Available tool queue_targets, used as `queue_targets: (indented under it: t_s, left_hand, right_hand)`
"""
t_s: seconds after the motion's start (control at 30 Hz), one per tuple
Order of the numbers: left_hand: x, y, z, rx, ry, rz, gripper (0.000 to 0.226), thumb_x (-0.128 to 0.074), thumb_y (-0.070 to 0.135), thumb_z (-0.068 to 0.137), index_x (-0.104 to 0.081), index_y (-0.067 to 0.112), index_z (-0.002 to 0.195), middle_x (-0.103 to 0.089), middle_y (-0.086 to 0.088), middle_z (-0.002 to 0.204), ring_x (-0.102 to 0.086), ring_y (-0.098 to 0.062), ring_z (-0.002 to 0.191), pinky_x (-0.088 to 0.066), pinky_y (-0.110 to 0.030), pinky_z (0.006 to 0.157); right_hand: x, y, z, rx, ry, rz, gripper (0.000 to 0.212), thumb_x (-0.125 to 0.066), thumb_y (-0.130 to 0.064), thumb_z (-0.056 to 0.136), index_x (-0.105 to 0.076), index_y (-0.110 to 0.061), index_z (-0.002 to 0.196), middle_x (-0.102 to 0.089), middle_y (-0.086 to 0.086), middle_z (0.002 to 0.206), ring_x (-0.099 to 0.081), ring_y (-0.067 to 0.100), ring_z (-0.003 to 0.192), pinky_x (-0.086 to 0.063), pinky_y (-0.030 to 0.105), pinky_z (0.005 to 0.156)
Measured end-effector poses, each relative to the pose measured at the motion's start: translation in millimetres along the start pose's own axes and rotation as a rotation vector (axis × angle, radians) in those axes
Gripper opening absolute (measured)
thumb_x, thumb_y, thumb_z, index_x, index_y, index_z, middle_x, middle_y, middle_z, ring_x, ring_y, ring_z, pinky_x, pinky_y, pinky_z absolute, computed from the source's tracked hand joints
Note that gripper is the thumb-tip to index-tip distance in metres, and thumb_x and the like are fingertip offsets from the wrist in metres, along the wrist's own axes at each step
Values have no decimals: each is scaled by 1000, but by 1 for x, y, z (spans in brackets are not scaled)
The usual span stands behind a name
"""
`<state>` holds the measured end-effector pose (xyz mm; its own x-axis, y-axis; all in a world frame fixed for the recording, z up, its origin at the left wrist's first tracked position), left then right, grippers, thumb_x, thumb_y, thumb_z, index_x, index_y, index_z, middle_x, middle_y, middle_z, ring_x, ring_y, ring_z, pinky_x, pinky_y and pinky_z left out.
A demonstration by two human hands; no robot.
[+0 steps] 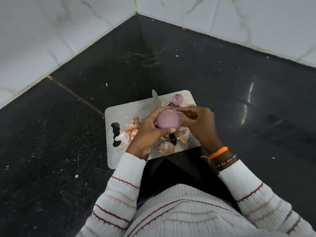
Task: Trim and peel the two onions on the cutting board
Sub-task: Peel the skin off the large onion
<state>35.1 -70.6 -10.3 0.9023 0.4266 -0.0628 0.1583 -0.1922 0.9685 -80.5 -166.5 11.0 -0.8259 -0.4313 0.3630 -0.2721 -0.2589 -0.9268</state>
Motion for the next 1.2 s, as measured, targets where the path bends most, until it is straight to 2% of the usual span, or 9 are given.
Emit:
queue_targets:
  t_s: [0.17,0.23,0.4,0.53,0.73,0.83,0.93,1.1,1.2]
  left_hand:
    - [-6,2,-2,7,-60,-87,63,-72,-10,71,-56,21,124,-60,2,125,-56,-16,119,-53,-29,91]
    - [-14,9,-3,-10,-127,-113,68,-74,-10,69,-54,21,126,-58,2,129,-54,-16,122,-52,-30,94]
    - [-12,8,-3,70,-110,-348,59,-70,-3,73,-53,21,124,-50,-5,134,-52,-26,124,-52,-35,93]
    - [-10,-2,-5,184,-11,-435,34,-62,9,84,-58,19,116,-56,-12,130,-61,-27,113,-57,-33,83]
    - [1,7,-8,87,162,-125,62,-83,10,65,-56,23,119,-55,-2,124,-60,-23,109,-57,-35,83]
    - [0,26,-17,-47,142,61,62,-81,3,68,-52,24,118,-54,6,116,-59,-11,96,-54,-17,70]
    - [1,35,-21,-121,137,188,63,-82,2,65,-51,25,115,-53,13,112,-56,-5,94,-50,-11,68]
    - [1,38,-17,-197,188,391,64,-82,3,62,-52,26,114,-48,2,117,-50,-6,105,-45,-6,78]
    - [1,37,-15,-212,211,418,63,-81,2,64,-52,25,115,-47,0,116,-49,-5,103,-44,-3,78]
  right_hand:
    - [4,10,7,-46,71,-71,12,-61,-7,77,-73,-7,74,-68,10,69,-64,24,64,-56,35,63]
    - [8,14,9,-74,89,-92,14,-60,-6,80,-66,-5,67,-64,14,65,-61,27,61,-53,33,59]
    - [11,7,12,-124,63,140,14,-58,-2,86,-69,-8,81,-68,7,77,-66,19,70,-58,36,65]
    - [1,1,9,-85,9,144,17,-61,-5,85,-71,-15,94,-73,5,90,-70,18,83,-57,45,79]
    - [4,3,9,-88,77,-1,10,-66,-5,82,-72,-9,89,-70,6,80,-68,25,77,-57,47,73]
    - [20,8,17,-117,154,-70,8,-63,-1,81,-70,-4,78,-69,10,76,-68,26,72,-58,46,69]
    - [16,3,16,-121,28,-100,4,-67,-4,79,-70,-3,80,-71,12,79,-69,23,73,-58,43,71]
    - [0,-12,9,-102,-143,-38,24,-62,-7,85,-71,-12,106,-72,1,101,-66,7,94,-51,27,91]
    - [-4,-20,6,-84,-144,-25,19,-59,-13,88,-72,-15,103,-71,-3,93,-64,3,84,-50,16,79]
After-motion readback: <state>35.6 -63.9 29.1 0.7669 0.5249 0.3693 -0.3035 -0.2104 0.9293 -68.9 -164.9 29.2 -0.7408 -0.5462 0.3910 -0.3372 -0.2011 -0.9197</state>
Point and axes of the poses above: each hand's wrist, its own z-axis towards the middle knuckle, its own x-axis out of the back of the hand, y = z × x, the point moved 7 cm from there along z, towards the middle knuckle
